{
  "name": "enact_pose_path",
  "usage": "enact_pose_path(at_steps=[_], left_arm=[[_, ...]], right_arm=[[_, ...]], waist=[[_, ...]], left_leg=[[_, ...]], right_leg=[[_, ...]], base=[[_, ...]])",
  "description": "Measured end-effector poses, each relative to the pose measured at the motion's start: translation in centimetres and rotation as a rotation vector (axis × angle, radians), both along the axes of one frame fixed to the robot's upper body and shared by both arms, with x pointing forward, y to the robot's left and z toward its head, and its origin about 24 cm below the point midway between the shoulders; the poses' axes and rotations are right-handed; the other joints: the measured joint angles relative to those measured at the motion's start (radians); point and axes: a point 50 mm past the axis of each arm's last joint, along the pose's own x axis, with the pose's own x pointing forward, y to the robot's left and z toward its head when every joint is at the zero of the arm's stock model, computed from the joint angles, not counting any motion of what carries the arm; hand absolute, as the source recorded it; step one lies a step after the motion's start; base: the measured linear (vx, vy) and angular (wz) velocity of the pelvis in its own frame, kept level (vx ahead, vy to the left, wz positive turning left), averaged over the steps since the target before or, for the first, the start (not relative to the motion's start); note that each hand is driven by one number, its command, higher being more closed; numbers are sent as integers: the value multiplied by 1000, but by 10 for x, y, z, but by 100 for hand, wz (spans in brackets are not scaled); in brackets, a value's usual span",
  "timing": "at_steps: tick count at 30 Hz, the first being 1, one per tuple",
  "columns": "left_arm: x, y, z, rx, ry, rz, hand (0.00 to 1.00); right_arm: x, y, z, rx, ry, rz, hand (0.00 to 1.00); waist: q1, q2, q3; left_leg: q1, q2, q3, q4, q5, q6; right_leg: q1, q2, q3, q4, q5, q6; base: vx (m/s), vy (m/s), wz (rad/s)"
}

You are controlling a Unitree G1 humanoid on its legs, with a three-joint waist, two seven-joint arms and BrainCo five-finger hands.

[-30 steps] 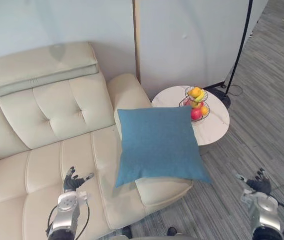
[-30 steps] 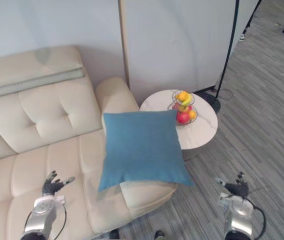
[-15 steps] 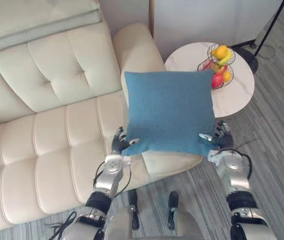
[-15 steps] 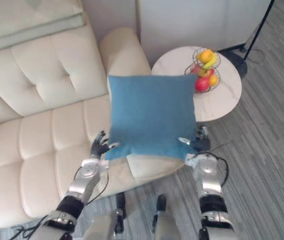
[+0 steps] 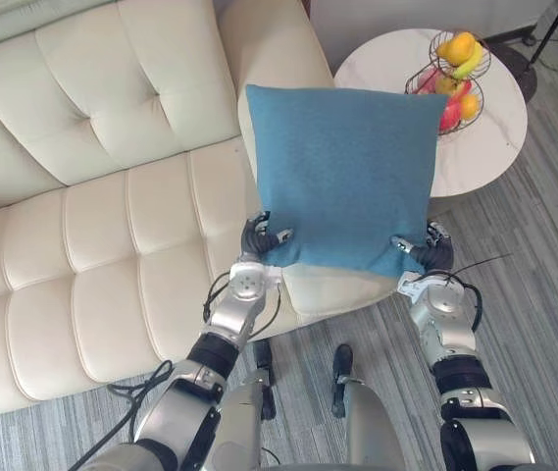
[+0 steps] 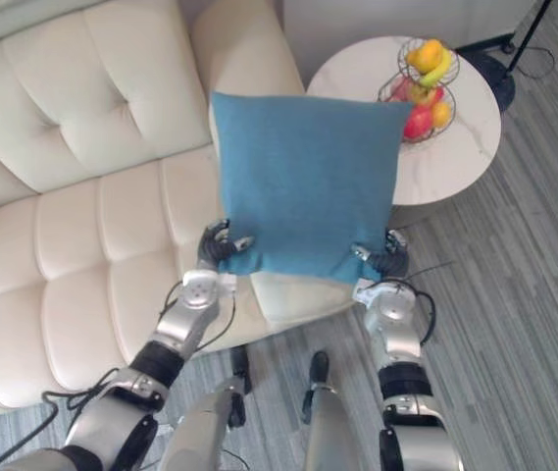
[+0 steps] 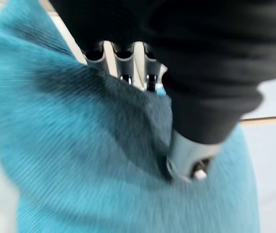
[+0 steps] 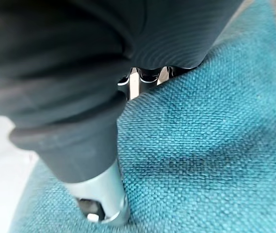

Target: Pick up cushions and gather them together orderly.

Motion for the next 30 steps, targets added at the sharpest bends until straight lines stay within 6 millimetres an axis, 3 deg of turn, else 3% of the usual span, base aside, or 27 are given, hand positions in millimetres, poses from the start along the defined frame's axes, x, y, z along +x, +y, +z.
enact_pose_path(at_steps=[4,8,11,18,22,26,30], left_arm=[[-1,-8,15,-14,-65,-31,100],[-8,-15,18,-22,-90,-64,100],[-24,-18,7,-40,-81,-91,100],[-65,-18,-22,-114,-9,-103,100],[-93,-9,-42,-165,57,-67,100],[-111,-4,-49,-200,86,-61,100],[-133,4,-54,-265,117,-41,100]], right_arm=[[0,5,13,0,-61,17,100],[-8,9,11,39,-80,22,100],[-33,10,-4,52,-65,11,100],[-78,19,-13,90,-80,7,100],[-108,35,-25,106,-40,20,100],[-124,41,-30,88,-17,19,100],[-140,46,-27,15,-15,51,100]], waist=[[1,0,0],[2,-1,1],[-1,-1,0],[-21,1,-9],[-15,2,-91],[-15,3,-119],[-10,6,-193]], left_leg=[[3,3,47,-1,0,0],[46,4,80,-7,0,-1],[140,3,83,-36,-6,-8],[274,-12,79,-95,-14,-14],[304,-14,72,-106,-17,-16],[375,-17,49,-124,-19,-17],[394,-20,36,-123,-26,-17]], right_leg=[[-15,3,30,0,0,1],[16,5,46,-3,0,1],[101,7,47,-22,-5,8],[222,1,35,-40,-28,19],[259,-1,18,-48,-38,21],[347,-3,-5,-75,-46,27],[377,-6,-14,-86,-52,27]], base=[[61,-8,-18],[70,-8,-15],[84,-3,-13],[27,17,2],[51,6,10],[44,4,14],[32,0,6]])
